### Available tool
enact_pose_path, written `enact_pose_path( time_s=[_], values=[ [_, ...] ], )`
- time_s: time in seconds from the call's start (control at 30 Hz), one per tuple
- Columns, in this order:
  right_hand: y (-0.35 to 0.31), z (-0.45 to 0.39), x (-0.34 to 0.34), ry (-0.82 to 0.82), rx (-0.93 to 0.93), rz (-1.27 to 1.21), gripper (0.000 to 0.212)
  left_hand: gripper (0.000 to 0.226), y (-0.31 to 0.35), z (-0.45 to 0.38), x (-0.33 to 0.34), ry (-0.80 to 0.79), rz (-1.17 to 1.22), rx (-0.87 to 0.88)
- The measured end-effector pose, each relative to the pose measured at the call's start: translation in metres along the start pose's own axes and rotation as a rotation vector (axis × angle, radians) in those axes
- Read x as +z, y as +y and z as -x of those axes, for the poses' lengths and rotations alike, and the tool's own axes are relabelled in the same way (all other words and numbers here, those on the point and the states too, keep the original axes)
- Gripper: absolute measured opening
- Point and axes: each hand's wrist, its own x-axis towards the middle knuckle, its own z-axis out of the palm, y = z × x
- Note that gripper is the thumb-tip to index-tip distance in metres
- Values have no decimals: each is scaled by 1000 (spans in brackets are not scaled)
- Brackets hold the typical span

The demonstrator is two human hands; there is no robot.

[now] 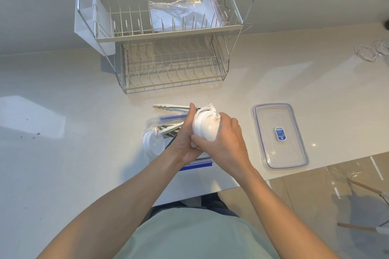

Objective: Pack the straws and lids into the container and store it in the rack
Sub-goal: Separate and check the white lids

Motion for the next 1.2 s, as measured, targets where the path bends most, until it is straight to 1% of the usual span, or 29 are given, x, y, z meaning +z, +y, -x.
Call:
enact_pose_path(
  time_s=[0.1,0.27,0.33,0.43,0.47,0.57,0.6,0.63,0.67,0.7,0.77,0.8,0.9,1.0,1.1,1.13,1.2],
  values=[
    [0,-1,-2,-29,69,-103,92,79,-3,1,0,19,-20,-11],
    [6,-2,-7,-53,125,-217,88,71,-6,5,1,-18,13,-25],
    [10,-4,-11,-44,172,-379,83,65,-6,7,0,-8,46,-28],
    [18,-8,-22,-39,257,-696,64,46,-6,7,-2,-8,87,20],
    [20,-10,-26,-52,284,-780,58,44,-6,7,-3,-5,93,29],
    [28,-14,-35,-107,330,-993,39,50,-6,3,-6,39,96,24],
    [29,-14,-35,-127,331,-1035,35,50,-6,1,-6,55,96,27],
    [31,-14,-35,-139,327,-1041,34,49,-5,0,-5,63,88,35],
    [32,-13,-34,-146,318,-1014,41,46,-4,0,-2,60,81,44],
    [33,-12,-33,-148,294,-958,52,43,-3,0,0,51,76,51],
    [33,-8,-34,-140,190,-773,68,38,0,0,5,43,41,33],
    [32,-6,-35,-124,122,-654,71,39,3,0,6,44,17,10],
    [29,-7,-41,-109,-38,-329,80,51,11,0,3,35,-25,-51],
    [25,-8,-46,-132,-167,-184,82,50,19,-1,0,43,-80,-87],
    [20,-9,-51,-137,-346,-19,88,51,29,1,5,-39,-233,-143],
    [19,-9,-52,-133,-409,59,90,54,32,3,8,-61,-280,-173],
    [18,-9,-53,-131,-487,144,95,67,37,5,10,-80,-351,-238]
  ],
)
